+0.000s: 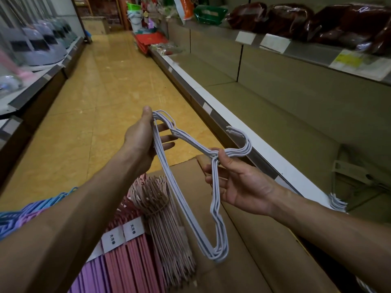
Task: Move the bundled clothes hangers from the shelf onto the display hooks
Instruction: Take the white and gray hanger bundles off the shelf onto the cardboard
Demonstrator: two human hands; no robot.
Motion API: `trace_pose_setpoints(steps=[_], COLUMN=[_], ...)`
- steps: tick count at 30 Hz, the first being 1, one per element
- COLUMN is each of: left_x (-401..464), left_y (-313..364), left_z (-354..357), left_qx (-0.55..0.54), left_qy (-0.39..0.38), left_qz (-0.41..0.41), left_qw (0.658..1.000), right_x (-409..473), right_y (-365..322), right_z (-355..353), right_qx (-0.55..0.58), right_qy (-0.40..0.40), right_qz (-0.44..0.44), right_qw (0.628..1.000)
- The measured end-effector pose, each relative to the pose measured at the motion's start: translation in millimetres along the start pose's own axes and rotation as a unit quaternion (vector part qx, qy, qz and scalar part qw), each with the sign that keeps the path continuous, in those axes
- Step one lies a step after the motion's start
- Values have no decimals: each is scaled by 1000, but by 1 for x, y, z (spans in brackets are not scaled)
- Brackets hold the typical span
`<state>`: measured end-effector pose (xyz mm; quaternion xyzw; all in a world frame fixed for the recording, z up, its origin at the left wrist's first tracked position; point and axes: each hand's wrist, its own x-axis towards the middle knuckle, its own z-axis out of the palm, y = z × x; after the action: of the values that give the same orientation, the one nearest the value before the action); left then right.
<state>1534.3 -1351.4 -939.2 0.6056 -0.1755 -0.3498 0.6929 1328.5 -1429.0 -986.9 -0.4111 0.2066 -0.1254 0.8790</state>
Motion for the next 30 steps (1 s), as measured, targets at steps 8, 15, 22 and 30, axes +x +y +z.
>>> trace_pose_setpoints(steps=[8,15,22,30], left_x=[10,7,6,7], left_y=[-7,-11,-13,-27], left_z=[-33,-46,-51,-66], left_qx=[259,351,370,472], left_qy=[-2,-54,-54,-88], left_qz=[20,20,61,95], left_qw=[966,935,926,872], right_x=[4,23,52,82], right_y=[12,37,69,98], right_z=[-18,-20,-27,-16], right_qx=[-91,-266,-395,-427], right_qy=[64,125,134,133], right_qz=[-13,-39,1,27], right_qw=[994,955,909,894])
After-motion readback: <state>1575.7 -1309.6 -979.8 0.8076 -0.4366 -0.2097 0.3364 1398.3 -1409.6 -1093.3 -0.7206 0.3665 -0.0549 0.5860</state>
